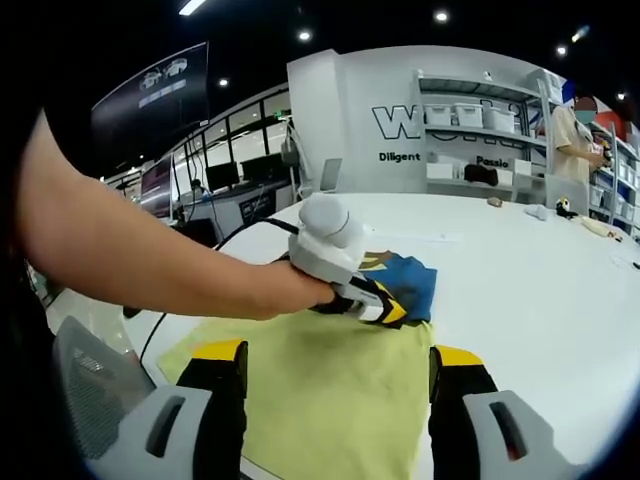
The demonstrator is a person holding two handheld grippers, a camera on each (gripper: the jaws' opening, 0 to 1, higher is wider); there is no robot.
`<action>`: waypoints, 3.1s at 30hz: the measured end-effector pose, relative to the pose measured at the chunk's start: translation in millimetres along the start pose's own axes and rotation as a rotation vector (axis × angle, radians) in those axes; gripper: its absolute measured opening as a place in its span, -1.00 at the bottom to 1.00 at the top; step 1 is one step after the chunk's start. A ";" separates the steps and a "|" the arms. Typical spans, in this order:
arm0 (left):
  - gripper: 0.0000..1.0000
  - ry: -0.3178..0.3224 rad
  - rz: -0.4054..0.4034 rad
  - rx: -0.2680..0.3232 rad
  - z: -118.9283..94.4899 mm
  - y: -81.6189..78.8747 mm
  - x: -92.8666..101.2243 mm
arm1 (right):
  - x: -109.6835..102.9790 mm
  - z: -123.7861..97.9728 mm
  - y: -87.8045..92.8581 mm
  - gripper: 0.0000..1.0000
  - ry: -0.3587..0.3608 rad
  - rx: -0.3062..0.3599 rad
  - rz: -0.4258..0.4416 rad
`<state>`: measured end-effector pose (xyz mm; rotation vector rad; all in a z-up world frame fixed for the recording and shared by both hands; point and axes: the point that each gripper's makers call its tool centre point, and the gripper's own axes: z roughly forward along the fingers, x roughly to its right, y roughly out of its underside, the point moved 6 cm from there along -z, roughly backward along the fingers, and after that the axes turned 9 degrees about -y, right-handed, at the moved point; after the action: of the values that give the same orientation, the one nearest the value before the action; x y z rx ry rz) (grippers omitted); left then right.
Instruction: Fold the garment on the visible template until the final outline fits inside the template.
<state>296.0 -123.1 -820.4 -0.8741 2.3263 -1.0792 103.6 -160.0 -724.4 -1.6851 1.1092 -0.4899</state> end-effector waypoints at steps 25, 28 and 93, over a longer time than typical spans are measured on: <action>-1.00 -0.099 -0.034 0.145 -69.0 -2.5 -31.1 | -5.8 1.9 1.0 0.44 -0.030 -0.016 -0.026; -1.00 -0.121 -0.049 0.161 -88.8 2.5 -39.7 | -6.7 2.2 0.9 0.44 -0.037 -0.016 -0.029; 0.99 -0.238 -0.425 0.120 -311.6 125.0 -55.6 | -18.4 0.8 1.0 0.49 -0.078 -0.050 -0.098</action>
<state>101.7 139.1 -723.9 -1.4057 1.9066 -1.1877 94.7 -144.0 -722.3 -1.7936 0.9933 -0.4574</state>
